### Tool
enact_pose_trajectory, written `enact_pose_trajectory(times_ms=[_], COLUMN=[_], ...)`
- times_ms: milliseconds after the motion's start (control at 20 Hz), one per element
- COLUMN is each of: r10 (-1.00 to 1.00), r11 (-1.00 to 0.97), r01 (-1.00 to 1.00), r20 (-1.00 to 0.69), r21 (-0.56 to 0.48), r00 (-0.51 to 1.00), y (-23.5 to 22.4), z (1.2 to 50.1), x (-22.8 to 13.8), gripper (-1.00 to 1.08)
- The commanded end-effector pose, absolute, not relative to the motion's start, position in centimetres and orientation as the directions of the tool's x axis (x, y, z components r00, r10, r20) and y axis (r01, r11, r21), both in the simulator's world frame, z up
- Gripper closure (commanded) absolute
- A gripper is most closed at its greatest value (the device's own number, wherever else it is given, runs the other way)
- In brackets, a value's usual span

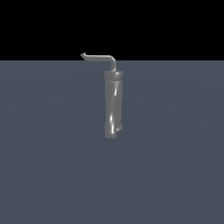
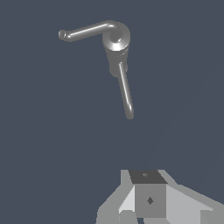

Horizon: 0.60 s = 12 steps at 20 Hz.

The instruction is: Turn on the faucet by rotating a designated handle.

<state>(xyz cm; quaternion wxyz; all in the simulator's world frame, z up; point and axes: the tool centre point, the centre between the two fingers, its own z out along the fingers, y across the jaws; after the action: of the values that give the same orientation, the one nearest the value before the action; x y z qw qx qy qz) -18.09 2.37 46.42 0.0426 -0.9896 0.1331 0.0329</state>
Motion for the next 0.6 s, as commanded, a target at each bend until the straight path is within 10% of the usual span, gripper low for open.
enact_pose_trajectory(times_ms=[0, 550], r10=[-0.322, -0.573], r11=[-0.941, -0.809], r01=[-0.328, -0.584], r20=[-0.086, -0.123], r21=[-0.080, -0.073], r00=[0.943, 0.810], y=[2.6, 3.6], z=[46.1, 43.8], x=[-16.7, -10.6], gripper=[1.08, 1.08])
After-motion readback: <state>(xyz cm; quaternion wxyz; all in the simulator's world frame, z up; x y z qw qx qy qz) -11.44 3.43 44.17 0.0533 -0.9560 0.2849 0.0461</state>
